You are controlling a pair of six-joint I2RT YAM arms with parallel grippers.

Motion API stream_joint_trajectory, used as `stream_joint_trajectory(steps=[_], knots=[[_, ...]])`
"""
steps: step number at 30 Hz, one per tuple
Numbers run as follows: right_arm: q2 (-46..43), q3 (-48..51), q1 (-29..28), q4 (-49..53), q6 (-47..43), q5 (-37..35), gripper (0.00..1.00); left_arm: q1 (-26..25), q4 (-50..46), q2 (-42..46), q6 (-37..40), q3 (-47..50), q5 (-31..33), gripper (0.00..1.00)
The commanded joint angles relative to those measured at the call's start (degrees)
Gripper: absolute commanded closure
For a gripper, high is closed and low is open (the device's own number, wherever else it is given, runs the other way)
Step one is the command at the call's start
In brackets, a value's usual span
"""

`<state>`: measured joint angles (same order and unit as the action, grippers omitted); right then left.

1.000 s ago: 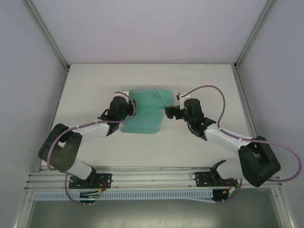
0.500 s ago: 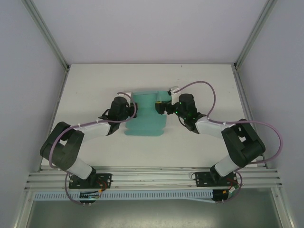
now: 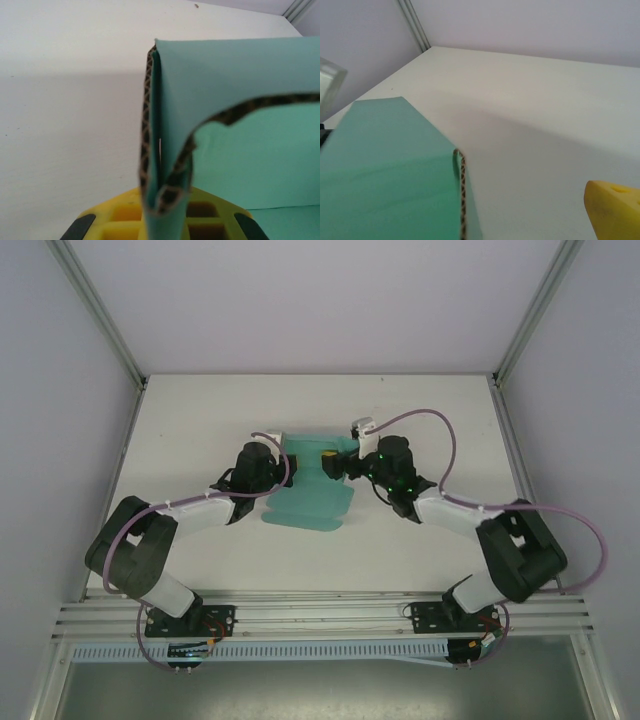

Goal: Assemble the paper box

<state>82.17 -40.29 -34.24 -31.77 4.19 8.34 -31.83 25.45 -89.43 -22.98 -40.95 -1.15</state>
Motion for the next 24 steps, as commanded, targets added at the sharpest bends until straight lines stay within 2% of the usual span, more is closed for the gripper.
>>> stream_joint_trajectory(steps=[1,4,8,13,15,19,24], knots=[[-7.6,1.9,-0.1,7.8,-1.2,-6.1,0.01,-0.5,-0.4,1.1,-1.2,-1.2,1.6,1.0],[-14.8,5.1,0.2,12.1,-0.6,-9.1,0.01,-0.5,-1.9,0.9,-1.0,-1.7,3.7,1.0],[-25.1,8.9,1.7,17.8,1.4,-13.2,0.01,-0.5,-1.7,1.0,-0.3,-1.8,3.3,1.0],[-33.2,9.6,9.6,26.3,5.3,-16.3,0.01,-0.5,-1.4,1.4,0.3,-1.6,2.2,1.0],[-33.9,9.4,14.3,28.5,7.5,-14.9,0.01,-0.5,-1.1,1.6,0.5,-1.4,2.0,1.0],[-29.4,8.4,22.6,28.7,10.4,-5.3,0.01,-0.5,-0.9,1.6,1.6,-1.5,1.4,1.0],[-19.2,4.5,23.4,24.7,9.1,8.6,0.01,-0.5,-0.9,1.6,2.1,-1.8,1.1,1.0]])
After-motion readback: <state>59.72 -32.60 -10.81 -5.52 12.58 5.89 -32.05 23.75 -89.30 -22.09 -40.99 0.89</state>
